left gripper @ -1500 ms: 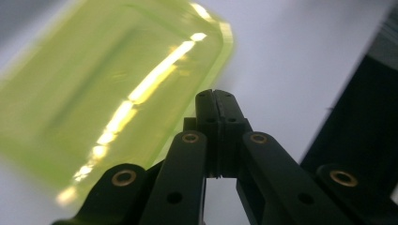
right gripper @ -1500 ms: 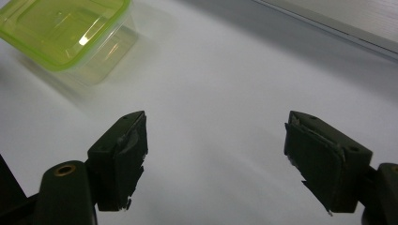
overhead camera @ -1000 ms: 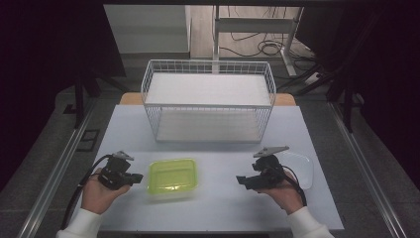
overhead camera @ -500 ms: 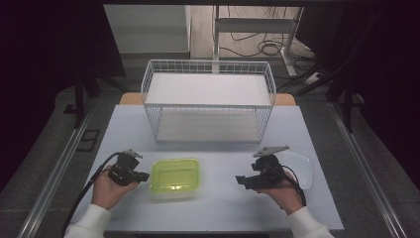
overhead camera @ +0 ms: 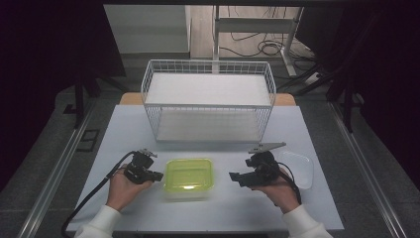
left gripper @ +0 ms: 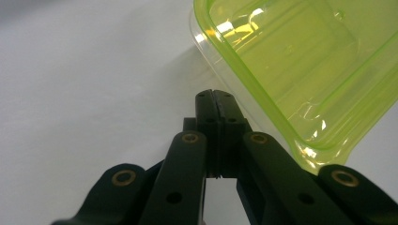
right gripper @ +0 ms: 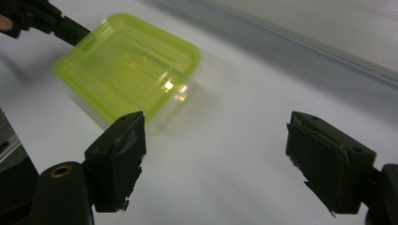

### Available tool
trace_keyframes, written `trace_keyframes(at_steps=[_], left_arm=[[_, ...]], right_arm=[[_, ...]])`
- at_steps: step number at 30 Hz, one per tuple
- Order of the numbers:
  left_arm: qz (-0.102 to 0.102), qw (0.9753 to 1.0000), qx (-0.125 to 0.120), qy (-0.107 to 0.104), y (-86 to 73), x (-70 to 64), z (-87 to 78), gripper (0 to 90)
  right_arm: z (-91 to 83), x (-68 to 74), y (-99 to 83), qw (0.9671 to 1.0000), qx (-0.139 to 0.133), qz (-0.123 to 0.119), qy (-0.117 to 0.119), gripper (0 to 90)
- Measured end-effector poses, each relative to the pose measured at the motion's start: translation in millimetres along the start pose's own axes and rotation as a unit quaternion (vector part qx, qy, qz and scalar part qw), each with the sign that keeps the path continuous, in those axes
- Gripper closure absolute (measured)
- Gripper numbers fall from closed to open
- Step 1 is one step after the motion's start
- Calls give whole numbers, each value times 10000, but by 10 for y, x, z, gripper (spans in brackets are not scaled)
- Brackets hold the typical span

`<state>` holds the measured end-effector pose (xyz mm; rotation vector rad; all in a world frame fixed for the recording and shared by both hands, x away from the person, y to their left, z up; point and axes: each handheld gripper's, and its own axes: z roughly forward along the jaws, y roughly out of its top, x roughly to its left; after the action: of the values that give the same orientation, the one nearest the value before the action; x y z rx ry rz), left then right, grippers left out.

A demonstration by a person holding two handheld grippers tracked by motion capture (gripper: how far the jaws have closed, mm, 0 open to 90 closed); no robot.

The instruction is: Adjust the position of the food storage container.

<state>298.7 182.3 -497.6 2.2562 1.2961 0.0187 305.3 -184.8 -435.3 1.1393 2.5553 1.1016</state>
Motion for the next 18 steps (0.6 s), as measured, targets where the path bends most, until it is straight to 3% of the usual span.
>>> trace_keyframes(at_steps=[7, 10, 14, 18], left_arm=[[-58, 9999, -124, -87, 133, -47, 122, 900], [17, 9998, -109, -157, 215, -103, 174, 900], [267, 9994, 57, -226, 267, -206, 245, 900], [241, 9994, 1, -256, 303, -206, 235, 899]], right_arm=[[71, 19, 43, 9999, 65, -83, -9, 202], [74, 9, 24, 9999, 81, -61, -36, 202], [64, 8, 5, 9997, 97, -87, -206, 203], [54, 2, -4, 9995, 49, -84, -298, 202]])
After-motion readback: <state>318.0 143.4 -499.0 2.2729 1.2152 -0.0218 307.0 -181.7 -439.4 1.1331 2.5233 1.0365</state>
